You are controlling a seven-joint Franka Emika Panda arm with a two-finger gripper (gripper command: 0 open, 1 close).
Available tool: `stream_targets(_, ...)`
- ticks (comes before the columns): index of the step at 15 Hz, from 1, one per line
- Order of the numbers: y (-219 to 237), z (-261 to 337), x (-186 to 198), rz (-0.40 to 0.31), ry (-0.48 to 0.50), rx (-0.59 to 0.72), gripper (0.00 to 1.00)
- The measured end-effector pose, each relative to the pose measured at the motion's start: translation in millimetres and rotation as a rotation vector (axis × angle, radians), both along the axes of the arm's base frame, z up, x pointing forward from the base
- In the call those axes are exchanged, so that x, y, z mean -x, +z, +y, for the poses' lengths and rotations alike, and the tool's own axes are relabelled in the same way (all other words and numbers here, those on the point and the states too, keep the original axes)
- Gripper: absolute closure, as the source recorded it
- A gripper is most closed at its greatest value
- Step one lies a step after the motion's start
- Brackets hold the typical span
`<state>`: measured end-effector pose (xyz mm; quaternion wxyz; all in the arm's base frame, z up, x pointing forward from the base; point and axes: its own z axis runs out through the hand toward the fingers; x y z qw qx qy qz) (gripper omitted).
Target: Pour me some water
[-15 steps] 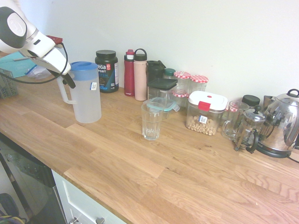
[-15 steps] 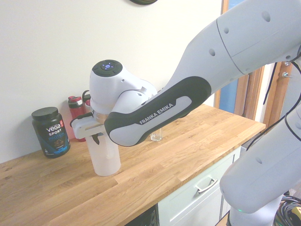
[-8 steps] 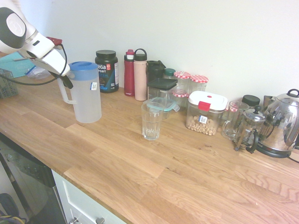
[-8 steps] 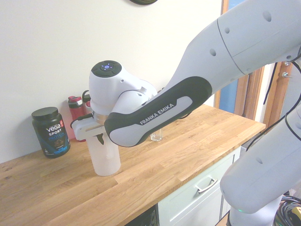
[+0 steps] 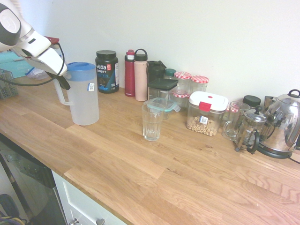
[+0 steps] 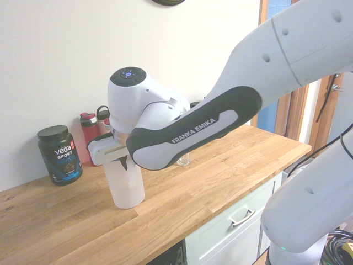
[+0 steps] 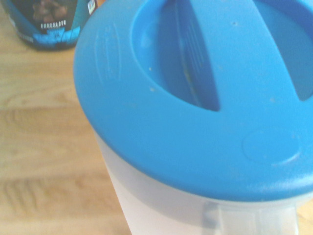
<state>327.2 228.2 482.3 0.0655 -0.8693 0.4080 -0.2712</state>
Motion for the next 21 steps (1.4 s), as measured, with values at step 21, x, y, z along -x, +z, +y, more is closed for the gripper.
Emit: stream_targets(21, 85, -335, 176, 0.099, 0.049, 0.009, 1.00)
